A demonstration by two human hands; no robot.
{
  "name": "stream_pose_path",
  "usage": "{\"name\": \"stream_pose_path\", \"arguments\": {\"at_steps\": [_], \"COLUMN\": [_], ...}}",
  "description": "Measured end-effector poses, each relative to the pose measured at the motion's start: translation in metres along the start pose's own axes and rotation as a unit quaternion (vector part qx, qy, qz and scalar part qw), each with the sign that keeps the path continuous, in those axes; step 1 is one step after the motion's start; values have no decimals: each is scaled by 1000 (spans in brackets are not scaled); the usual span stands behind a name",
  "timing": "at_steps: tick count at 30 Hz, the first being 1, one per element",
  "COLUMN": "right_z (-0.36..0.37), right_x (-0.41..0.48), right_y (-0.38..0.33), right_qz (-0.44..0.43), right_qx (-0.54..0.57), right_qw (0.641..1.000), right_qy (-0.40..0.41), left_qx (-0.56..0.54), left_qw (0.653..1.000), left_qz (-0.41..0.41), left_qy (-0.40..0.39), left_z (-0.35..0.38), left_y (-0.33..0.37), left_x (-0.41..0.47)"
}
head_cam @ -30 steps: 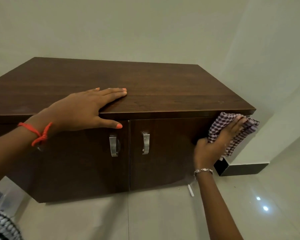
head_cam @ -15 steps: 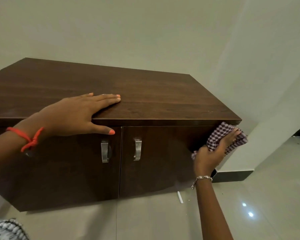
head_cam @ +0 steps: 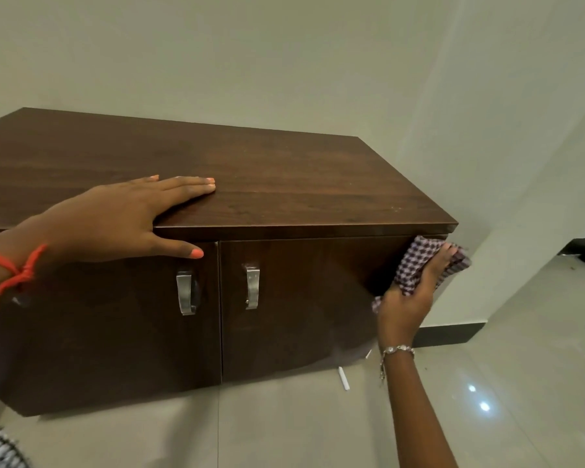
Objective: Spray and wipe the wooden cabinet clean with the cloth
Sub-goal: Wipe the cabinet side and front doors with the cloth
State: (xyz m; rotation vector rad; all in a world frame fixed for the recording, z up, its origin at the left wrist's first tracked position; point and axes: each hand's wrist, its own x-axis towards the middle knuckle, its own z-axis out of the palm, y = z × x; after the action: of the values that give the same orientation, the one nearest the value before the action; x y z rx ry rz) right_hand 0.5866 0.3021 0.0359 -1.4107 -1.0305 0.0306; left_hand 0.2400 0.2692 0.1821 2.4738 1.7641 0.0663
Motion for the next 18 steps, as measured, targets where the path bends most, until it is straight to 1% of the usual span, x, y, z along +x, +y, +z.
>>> {"name": "stream_pose_path", "arguments": {"at_steps": [3, 5, 8, 10, 12, 15, 16, 18], "right_z": [-1, 0, 0, -2, -7, -7, -5, 0], "right_x": [17, 11, -9, -19, -15, 8, 15, 18], "right_y": [-4, -6, 3, 11, 18, 6, -2, -14], "right_qz": [-45, -85, -165, -188, -172, -74, -60, -90], "right_qx": [-6, -13, -53, -64, -38, 16, 24, 14], "right_qw": [999, 996, 984, 977, 981, 996, 998, 996], "right_qy": [12, -1, -38, -74, -86, -36, -16, 7], "left_qx": [0, 0, -4, -6, -4, -4, -5, -7], "left_qw": [1000, 1000, 1000, 1000, 1000, 1000, 1000, 1000], "left_qz": [2, 5, 9, 11, 11, 10, 11, 11], "left_qy": [3, 6, 7, 8, 9, 7, 8, 9], "left_z": [1, 2, 3, 3, 4, 4, 3, 3], "left_y": [-3, -5, -8, -8, -8, -6, -6, -6], "left_x": [1, 3, 5, 5, 5, 4, 4, 4]}}
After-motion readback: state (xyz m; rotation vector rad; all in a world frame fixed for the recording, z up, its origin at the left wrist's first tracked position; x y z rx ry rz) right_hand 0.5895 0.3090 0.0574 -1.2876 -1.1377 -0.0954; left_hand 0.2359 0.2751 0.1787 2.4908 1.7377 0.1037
